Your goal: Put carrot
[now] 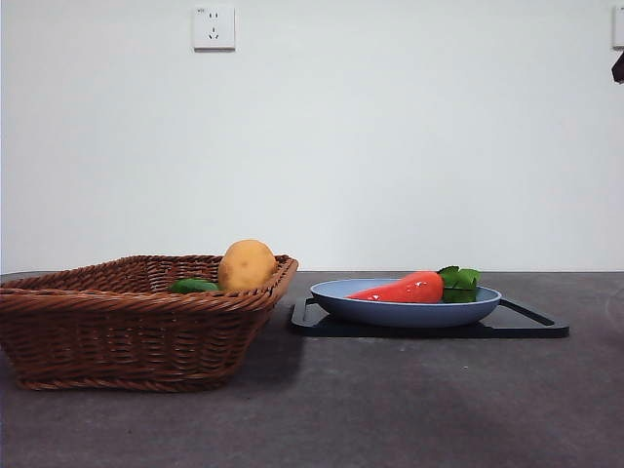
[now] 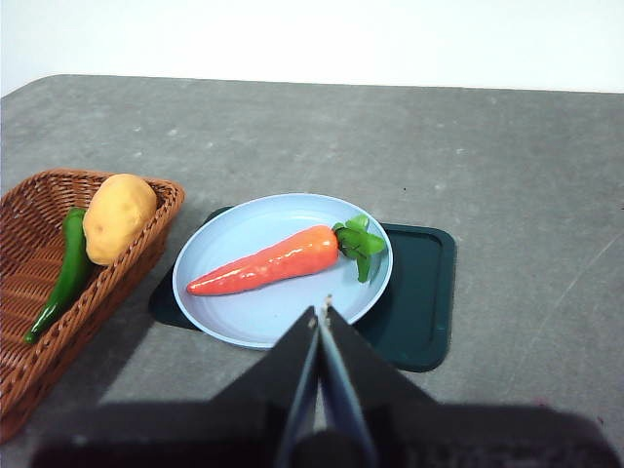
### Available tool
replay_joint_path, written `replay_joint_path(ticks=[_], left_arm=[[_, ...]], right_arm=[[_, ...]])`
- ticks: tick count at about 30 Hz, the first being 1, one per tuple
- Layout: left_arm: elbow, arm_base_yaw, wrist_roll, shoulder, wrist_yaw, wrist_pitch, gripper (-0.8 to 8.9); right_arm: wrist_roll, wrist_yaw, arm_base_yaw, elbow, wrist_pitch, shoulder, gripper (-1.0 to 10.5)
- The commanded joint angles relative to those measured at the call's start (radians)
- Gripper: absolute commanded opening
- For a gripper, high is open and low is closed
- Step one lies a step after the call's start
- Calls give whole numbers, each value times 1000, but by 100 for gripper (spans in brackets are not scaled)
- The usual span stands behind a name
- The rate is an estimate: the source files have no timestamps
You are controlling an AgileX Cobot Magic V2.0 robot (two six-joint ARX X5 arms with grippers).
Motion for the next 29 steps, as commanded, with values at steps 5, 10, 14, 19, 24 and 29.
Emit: replay_joint_path(ticks=[5,10,14,19,24,29], left_arm=[[-159,249,117,-296,-56,107,8],[-260,367,117,-325,-39,118,8],[-339,410,117,-325,3,150,8],[-434,418,113,-325,6,193,8],[-515,418,111,-325,6,222,8],[-542,418,90,-325,7,256,8]], right_arm=[[3,4,5,10,8,2,4],[3,4,5,10,8,2,4],[3,5,5,10,8,2,4],[3,4,4,10,8,2,4],[3,4,4,10,8,2,4],[3,5,4,10,8,2,4]])
